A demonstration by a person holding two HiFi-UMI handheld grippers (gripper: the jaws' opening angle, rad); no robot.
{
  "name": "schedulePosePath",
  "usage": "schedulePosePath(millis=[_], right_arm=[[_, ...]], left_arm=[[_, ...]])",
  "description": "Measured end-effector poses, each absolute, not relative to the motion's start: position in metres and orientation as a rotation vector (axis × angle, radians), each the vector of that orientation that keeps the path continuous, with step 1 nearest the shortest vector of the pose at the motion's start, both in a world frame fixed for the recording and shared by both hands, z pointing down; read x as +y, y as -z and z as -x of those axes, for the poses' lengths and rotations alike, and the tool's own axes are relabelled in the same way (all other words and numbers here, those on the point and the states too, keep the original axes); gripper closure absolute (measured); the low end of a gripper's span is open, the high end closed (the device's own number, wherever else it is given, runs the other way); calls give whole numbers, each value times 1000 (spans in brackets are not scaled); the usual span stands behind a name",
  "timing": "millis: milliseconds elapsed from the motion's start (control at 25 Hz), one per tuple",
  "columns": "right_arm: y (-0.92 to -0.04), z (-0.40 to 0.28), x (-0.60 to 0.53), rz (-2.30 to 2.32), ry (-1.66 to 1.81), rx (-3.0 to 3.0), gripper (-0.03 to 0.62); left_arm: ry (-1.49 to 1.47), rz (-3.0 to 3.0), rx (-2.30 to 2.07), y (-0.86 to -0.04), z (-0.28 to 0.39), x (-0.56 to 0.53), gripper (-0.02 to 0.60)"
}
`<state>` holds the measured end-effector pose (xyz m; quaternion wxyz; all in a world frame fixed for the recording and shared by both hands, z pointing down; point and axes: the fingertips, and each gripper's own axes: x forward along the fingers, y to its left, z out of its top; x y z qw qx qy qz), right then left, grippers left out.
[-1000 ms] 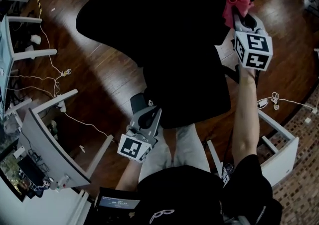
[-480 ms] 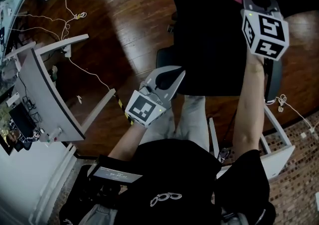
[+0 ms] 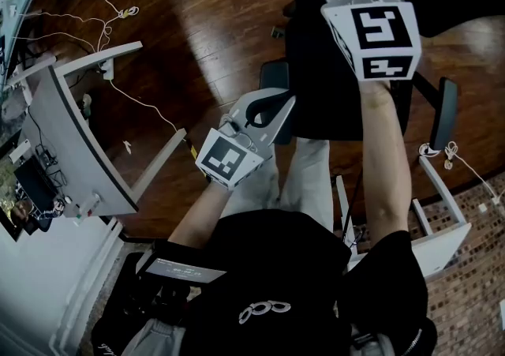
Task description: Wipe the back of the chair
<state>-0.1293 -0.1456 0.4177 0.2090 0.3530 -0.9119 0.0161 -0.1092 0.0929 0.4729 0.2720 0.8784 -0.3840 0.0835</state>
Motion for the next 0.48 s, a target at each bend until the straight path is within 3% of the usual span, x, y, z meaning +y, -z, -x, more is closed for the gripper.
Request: schedulePosePath(millis=[240,480], right_arm=[[-436,120,-145,-968,-111,-2522,543],[-444,48,-179,-1108,-178,-2460,543]], left_arm=[[-235,-2370,-1028,-473,110,92,594],[-256,-2379,-1012,-473,85,87,594]])
